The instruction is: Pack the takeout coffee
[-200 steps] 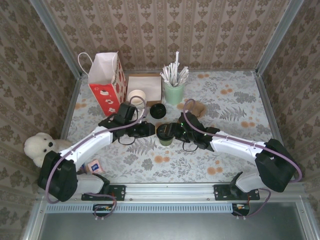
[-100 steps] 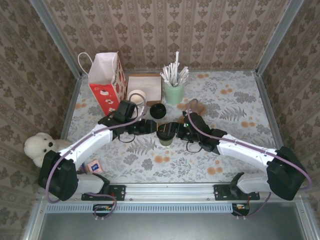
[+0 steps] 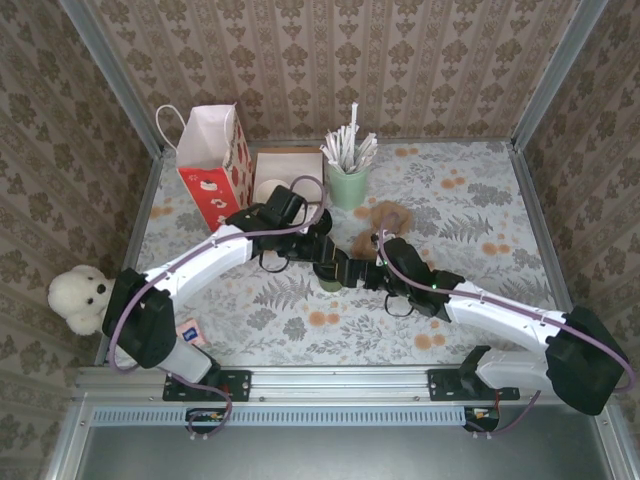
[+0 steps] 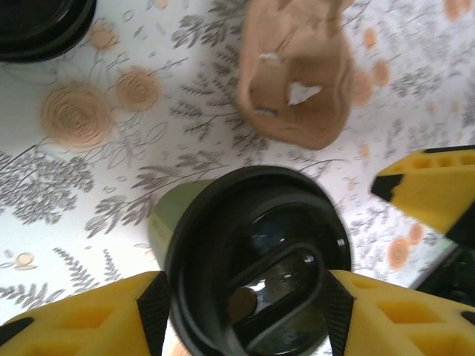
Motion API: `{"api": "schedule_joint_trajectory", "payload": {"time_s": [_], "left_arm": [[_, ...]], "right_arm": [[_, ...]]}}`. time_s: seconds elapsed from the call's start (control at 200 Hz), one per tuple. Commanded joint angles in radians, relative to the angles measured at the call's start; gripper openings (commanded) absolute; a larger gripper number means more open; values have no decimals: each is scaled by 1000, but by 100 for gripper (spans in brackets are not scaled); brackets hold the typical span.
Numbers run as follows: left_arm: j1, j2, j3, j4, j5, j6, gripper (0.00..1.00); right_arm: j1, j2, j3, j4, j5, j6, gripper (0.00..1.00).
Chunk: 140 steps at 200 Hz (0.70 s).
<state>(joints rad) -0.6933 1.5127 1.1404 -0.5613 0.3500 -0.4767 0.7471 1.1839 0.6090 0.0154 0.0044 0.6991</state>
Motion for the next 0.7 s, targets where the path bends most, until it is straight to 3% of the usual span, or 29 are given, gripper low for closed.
{"api": "schedule_joint_trajectory", "payload": {"time_s": [0.0,0.185,0.53,0.635,0.695], "left_arm": [[-12,6,37,-76,-72,52,58],[-22,-10,21,-82,-71,53,56],[-27,-1,22,-53,-6,36,33],[-29,9,36,-63,-3,38,33],[-28,8,38,-73,-8,43,38]], "right_arm": [[4,-20,-20,33,26,-61,100],[-5,-8,-7,6,48,1,95],[-8,26,65,-24,17,99,94],[-8,32,88,-50,9,89,95],[-8,41,102,-63,-6,77,97]]}}
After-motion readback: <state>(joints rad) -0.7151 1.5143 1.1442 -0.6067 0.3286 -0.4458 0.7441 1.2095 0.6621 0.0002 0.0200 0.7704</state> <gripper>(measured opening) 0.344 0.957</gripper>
